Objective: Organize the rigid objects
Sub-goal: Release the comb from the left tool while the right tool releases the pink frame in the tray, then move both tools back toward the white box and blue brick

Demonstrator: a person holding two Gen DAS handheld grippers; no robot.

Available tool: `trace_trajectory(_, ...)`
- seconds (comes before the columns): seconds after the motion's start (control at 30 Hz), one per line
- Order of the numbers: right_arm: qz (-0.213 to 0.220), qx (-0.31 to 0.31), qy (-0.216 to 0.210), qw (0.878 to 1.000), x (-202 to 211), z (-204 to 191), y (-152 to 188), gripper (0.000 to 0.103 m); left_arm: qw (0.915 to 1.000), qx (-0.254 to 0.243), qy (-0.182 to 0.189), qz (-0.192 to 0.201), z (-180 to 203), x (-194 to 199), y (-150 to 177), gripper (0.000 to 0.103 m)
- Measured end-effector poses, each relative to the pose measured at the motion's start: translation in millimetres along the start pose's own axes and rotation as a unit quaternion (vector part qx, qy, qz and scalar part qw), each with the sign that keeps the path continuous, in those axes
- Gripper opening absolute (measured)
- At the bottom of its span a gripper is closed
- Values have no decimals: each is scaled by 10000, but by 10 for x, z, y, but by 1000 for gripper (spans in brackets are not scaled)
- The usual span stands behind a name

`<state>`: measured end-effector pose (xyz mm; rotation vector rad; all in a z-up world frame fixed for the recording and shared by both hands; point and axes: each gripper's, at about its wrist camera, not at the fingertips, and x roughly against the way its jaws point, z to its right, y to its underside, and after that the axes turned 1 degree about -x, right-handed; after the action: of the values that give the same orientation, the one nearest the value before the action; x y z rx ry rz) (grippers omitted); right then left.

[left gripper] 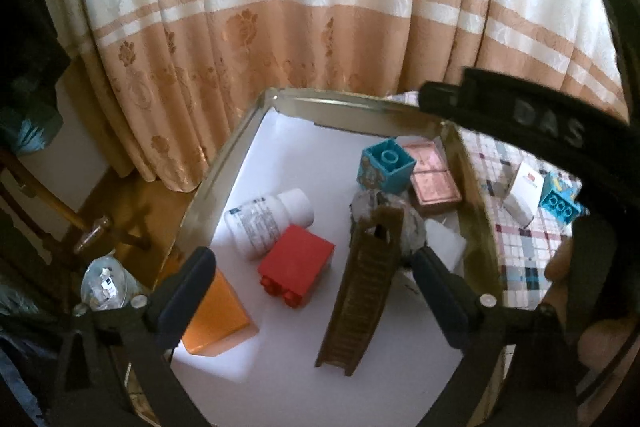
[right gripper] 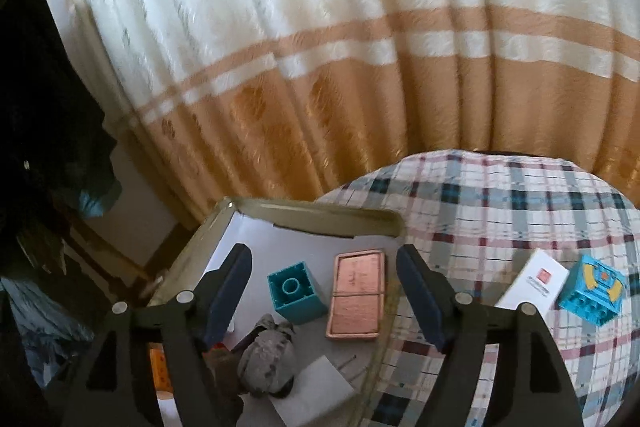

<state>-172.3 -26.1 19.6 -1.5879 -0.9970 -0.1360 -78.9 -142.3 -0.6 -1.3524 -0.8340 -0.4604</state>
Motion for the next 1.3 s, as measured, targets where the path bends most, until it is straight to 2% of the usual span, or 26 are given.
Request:
trace_trajectory(0.27, 854, -315, 532, 9944, 434, 292, 173, 77, 9999, 38, -122, -47, 63, -62, 34, 102)
trace_trajectory(0.47, 1134, -361, 831, 9894, 595, 438, 299, 77, 9997, 108, -235, -49, 94, -64, 65, 102)
trace_trajectory(0.6, 1329, -298, 1145, 9841, 648, 493, 409, 77, 9995, 84, -284, 109, 138, -3, 75, 102)
trace_trajectory(0.87, 1469, 46, 1532, 9772, 726, 577, 544, 77, 9986, 12, -273, 456, 312, 112, 99, 102)
trace_trajectory(1.13, 1386, 69, 1755, 9747, 751, 747, 608, 77, 9962, -113, -456, 728, 479, 127, 151, 102)
trace_trajectory(1.3, 1335, 257, 1912, 9721, 781, 824, 652, 77, 9958, -132, -414, 806, 550, 168, 173, 102)
